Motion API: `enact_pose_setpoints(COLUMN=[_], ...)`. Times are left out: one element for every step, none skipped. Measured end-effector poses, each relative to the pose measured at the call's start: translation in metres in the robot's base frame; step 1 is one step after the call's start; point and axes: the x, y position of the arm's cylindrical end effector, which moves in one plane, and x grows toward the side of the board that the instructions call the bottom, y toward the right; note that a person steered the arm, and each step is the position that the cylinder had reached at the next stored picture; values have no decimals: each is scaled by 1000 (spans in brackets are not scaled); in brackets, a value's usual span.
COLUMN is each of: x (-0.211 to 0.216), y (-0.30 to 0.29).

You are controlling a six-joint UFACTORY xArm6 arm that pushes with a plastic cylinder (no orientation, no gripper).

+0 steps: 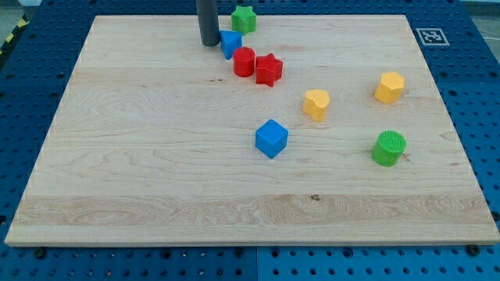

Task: Move your arm to the bottom center of the board

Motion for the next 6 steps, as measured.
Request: enact_pose_setpoints(x=[18, 40, 72, 113, 142, 148], y=[6, 9, 9, 9, 10, 15])
